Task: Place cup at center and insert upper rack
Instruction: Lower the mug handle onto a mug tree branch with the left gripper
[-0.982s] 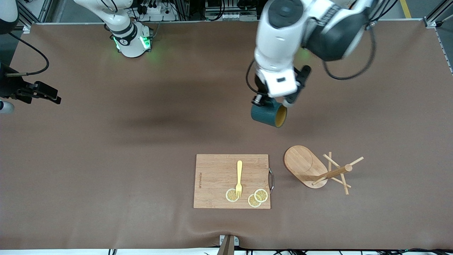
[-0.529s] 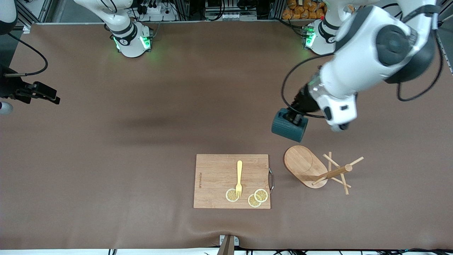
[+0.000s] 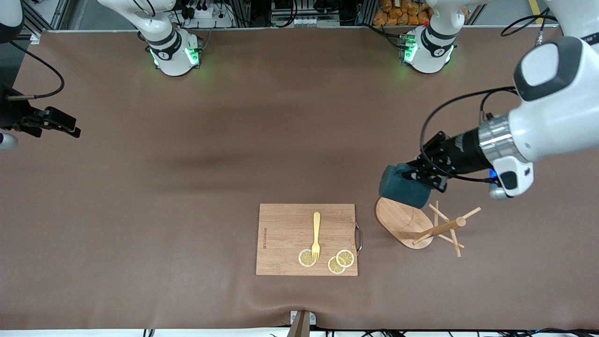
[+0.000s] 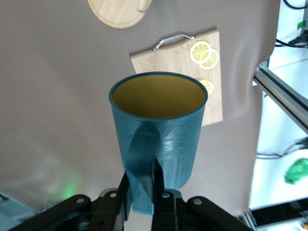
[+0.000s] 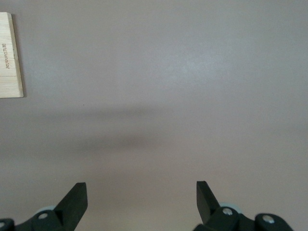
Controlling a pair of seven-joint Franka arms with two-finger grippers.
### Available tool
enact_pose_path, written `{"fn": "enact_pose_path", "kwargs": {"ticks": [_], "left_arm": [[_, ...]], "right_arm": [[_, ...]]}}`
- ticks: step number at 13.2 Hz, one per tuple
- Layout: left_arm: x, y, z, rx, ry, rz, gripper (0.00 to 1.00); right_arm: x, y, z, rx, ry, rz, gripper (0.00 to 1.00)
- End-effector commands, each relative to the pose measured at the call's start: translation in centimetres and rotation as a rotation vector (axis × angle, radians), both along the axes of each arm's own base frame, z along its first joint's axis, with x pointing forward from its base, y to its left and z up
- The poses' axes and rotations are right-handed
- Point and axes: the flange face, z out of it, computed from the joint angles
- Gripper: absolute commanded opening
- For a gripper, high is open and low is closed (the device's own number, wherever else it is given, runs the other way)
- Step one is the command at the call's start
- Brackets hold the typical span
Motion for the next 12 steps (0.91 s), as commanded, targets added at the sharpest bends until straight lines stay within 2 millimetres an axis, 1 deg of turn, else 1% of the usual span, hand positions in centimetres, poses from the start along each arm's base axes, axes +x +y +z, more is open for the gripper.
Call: {"fn": "enact_pose_path", "kwargs": {"ticks": [1,4,5,7,9,11,12], "left_arm": [[1.4,2.8,-1.0,-0.128,0.012,0.036,0.0],[2.6,5.4,-2.2,-0.26,0.028,0.063,0.0],[2.8,5.5,-2.7,-0.28,0.035,0.063,0.0],[3.5,6.1,-4.6,-0.319,0.06,0.068,0.0],[4.3,8.1,-6.0,-0.384,0.066,0.091,0.0],[4.5,8.5,-6.4,-0.421,0.038,0.068,0.0],[4.7,8.9,-7.4,-0.427,0.044,0.068,0.0]], "right_arm": [[0.3,0.5,0.8,0.013,-0.011,0.001,1.0],[0.3,0.9,1.1,0.011,-0.014,0.009,1.0],[0.3,0.9,1.1,0.011,-0.014,0.009,1.0],[0.3,0.6,1.2,0.01,-0.021,0.004,1.0],[0.3,0.7,1.4,0.009,-0.024,0.006,1.0],[0.2,0.6,1.1,0.009,-0.02,0.006,1.0],[0.2,0.6,1.1,0.009,-0.018,0.006,1.0]]}}
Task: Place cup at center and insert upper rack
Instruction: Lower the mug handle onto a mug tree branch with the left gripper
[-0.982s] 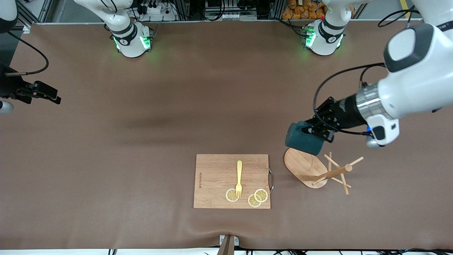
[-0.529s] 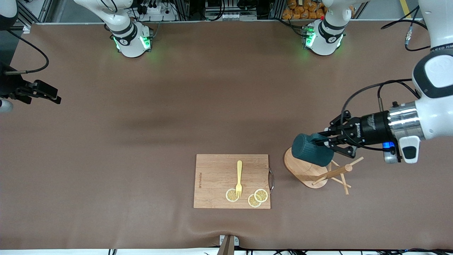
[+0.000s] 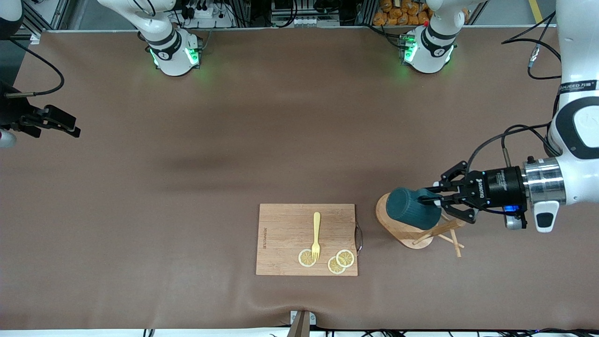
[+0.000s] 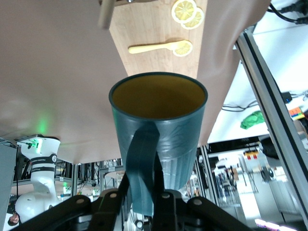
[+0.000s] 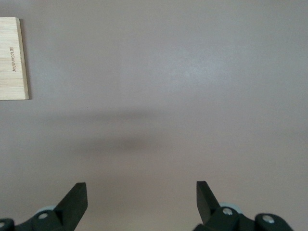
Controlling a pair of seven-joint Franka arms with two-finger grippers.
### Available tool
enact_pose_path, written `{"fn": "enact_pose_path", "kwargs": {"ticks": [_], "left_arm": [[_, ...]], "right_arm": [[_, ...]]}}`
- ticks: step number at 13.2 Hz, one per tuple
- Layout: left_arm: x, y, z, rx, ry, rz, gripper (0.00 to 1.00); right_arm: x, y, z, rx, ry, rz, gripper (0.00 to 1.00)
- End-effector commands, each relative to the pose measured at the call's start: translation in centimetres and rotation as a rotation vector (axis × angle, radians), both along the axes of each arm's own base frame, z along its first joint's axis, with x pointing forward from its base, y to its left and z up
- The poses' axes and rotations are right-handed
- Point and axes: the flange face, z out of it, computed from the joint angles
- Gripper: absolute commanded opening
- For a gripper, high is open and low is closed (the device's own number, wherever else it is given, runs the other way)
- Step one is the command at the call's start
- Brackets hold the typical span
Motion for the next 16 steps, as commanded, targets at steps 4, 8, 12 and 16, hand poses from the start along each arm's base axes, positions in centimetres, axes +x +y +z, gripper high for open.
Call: {"fn": "enact_pose_path", "kwargs": {"ticks": [4,8,12,16], "left_arm": [[0.6,1.2,-3.8,-0.055,0.039,-0.001,0.0],[0.8,1.5,-5.2,-0.063,0.04,-0.012,0.0],[0.6,2.2,-5.6,-0.062,0.047,-0.037,0.0],[-0.1,2.7,-5.5,-0.065,0.064,-0.08,0.0]], "right_arm": [[0.1,0.3,-0.4,0.008,-0.014,-0.002,1.0],[-0.1,0.4,-0.2,0.008,-0.015,-0.001,1.0],[-0.7,0.4,0.8,0.006,-0.034,-0.002,1.0],[-0.8,0.4,1.5,0.006,-0.044,-0.002,1.0]]}}
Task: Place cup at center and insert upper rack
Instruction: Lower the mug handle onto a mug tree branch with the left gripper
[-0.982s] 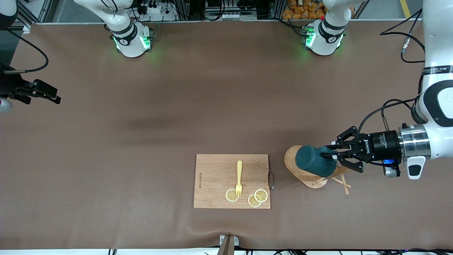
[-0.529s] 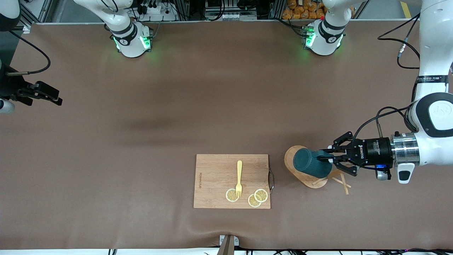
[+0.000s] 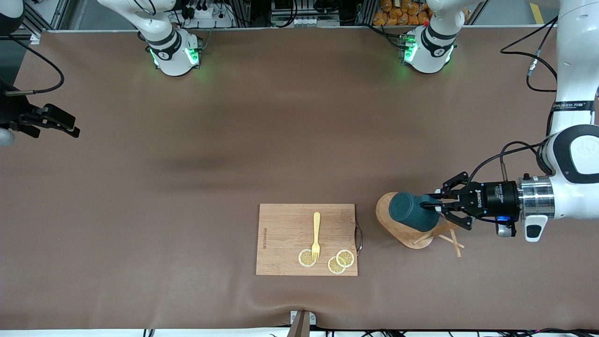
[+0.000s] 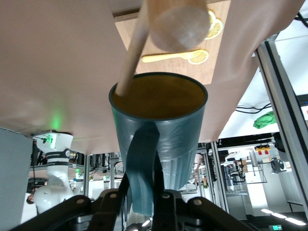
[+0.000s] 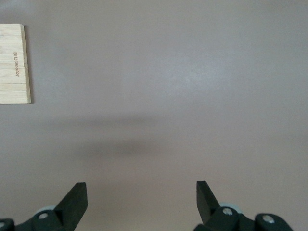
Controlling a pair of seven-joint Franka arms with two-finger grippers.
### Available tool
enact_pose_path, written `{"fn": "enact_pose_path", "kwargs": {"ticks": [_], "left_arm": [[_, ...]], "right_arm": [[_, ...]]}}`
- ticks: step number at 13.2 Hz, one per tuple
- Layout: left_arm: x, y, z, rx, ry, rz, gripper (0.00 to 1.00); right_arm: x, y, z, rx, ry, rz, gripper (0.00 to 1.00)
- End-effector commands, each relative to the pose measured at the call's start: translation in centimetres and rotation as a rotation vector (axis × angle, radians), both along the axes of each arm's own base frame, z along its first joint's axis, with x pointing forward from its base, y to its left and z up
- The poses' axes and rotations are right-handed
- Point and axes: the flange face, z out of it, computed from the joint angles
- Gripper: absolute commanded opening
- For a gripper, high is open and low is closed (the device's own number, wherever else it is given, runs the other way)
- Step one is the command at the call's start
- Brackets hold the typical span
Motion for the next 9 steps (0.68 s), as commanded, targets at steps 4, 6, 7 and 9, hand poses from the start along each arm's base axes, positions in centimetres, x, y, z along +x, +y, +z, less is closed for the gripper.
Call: {"fn": "enact_pose_path", "kwargs": {"ticks": [4,6,7,9], "left_arm": [[-0.8,0.3,0.0,0.037,-0.002,-0.067,0.0],[-0.8,0.4,-0.5,0.051,-0.004,-0.075,0.0],[-0.8,0.3,-0.8,0.056,-0.004,-0.08,0.0],[-0.7,0.5,-0.9,0.053,-0.001,-0.077,0.0]], "right_arm": [[-0.9,0.3,1.1,-0.002,0.009,0.002,1.0],[-1.6,0.3,1.2,-0.001,0.058,-0.009,1.0],[-2.0,0.3,1.2,0.002,0.089,-0.032,1.0],[-2.6,0.2,1.8,0.001,0.113,-0.047,1.0]]}}
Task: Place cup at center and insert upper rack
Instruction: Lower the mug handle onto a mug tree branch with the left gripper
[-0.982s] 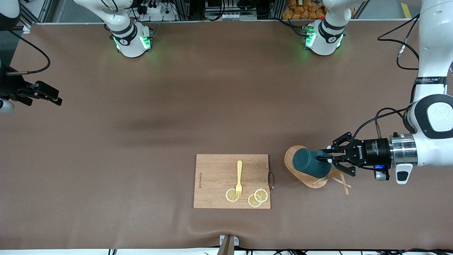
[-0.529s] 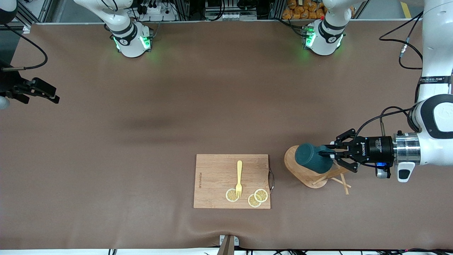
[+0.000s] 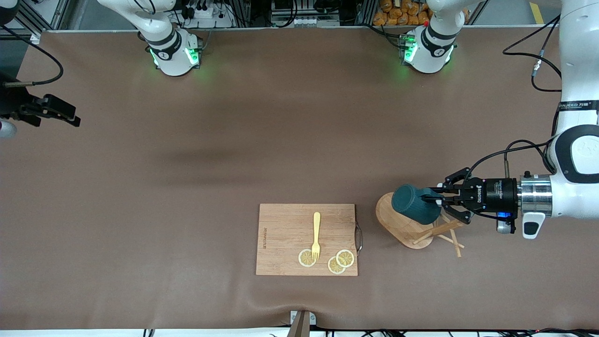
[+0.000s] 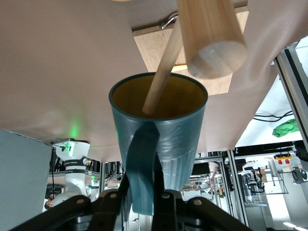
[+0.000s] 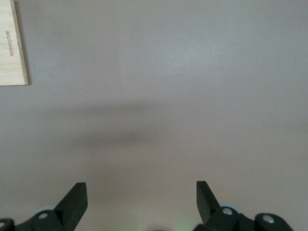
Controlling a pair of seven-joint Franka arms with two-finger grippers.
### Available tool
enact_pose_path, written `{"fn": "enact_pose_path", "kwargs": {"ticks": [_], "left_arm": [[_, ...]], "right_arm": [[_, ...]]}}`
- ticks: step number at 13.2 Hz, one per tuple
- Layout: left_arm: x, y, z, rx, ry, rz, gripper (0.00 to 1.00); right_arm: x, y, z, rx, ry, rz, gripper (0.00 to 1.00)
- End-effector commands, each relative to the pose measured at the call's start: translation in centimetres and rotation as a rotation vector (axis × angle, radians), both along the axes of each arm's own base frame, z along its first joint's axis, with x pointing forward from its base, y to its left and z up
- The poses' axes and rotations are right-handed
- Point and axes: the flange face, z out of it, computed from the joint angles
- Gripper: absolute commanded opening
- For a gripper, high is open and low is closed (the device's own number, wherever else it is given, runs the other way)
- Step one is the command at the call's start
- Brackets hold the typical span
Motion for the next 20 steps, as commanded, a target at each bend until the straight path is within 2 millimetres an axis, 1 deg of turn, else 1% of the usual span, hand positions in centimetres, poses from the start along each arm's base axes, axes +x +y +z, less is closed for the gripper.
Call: {"fn": "enact_pose_path", "kwargs": {"ticks": [1,3,4,6,8,10,17,20], "left_arm": [[0.0,0.1,-0.3,-0.001,-0.009,-0.02,0.0],[0.1,0.6,-0.8,0.0,-0.013,-0.019,0.0],[0.2,1.5,-1.1,0.007,-0.012,-0.007,0.0],[0.2,1.9,-1.3,0.01,-0.025,-0.012,0.0],[0.3,3.0,-1.6,0.007,-0.022,0.003,0.0],[0.4,3.1,-2.1,0.004,-0.015,0.005,0.0],[0.4,3.1,-2.6,0.001,-0.009,0.004,0.0],[0.5,3.2,-2.7,0.001,-0.009,0.003,0.0]], "right_arm": [[-1.1,0.2,1.4,-0.001,0.022,-0.026,1.0],[-1.5,0.1,2.0,-0.001,0.013,-0.026,1.0],[-1.5,0.1,2.0,-0.001,0.016,-0.026,1.0],[-1.6,0.0,1.8,-0.001,0.024,-0.029,1.0],[-1.7,0.0,1.7,-0.001,0.037,-0.028,1.0],[-1.7,0.0,1.6,-0.001,0.039,-0.031,1.0],[-1.7,-0.2,1.3,0.0,0.047,-0.03,1.0],[-1.7,0.1,1.4,0.001,0.045,-0.031,1.0]]}}
